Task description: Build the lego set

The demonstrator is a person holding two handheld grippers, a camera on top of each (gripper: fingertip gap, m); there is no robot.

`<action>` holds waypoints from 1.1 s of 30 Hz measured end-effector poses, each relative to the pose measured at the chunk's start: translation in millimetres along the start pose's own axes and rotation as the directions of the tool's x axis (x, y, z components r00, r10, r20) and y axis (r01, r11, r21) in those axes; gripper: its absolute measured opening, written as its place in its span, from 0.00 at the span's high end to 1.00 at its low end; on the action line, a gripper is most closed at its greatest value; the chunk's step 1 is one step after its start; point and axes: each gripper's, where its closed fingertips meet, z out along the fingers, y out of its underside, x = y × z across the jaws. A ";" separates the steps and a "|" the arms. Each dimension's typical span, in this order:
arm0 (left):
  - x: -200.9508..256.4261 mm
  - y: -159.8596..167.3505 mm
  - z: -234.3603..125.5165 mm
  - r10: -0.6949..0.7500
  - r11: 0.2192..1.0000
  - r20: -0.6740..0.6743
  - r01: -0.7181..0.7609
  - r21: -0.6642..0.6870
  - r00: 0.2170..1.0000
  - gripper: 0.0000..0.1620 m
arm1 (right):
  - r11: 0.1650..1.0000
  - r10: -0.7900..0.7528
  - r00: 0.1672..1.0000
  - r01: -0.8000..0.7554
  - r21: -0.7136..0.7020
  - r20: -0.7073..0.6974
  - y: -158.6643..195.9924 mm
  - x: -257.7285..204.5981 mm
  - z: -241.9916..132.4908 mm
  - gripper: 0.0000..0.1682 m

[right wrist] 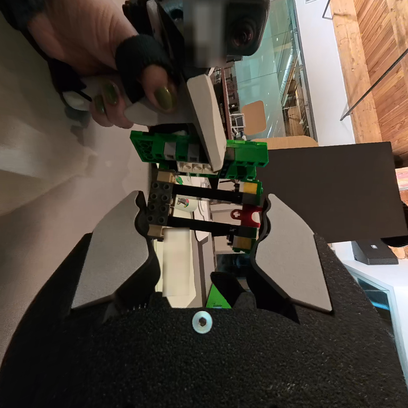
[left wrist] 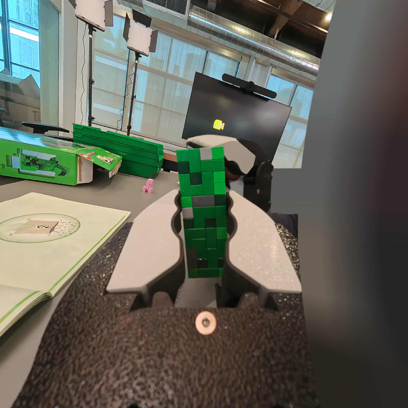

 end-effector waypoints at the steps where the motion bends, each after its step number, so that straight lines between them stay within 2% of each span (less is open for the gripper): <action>1: 0.0 0.4 0.3 0.003 1.000 0.002 -0.003 -0.003 1.000 0.77 | 1.000 -0.005 1.000 0.005 0.000 -0.003 -0.5 0.7 -0.3 0.41; 9: 1.3 2.8 2.0 0.019 1.000 0.002 -0.019 -0.021 1.000 0.77 | 0.998 -0.057 0.998 0.056 -0.010 -0.016 -3.8 1.5 -1.1 0.41; 33: 2.2 -0.3 0.0 0.022 1.000 -0.005 -0.022 0.005 1.000 0.77 | 1.000 -0.015 1.000 0.015 0.014 -0.021 -4.9 1.6 -2.6 0.41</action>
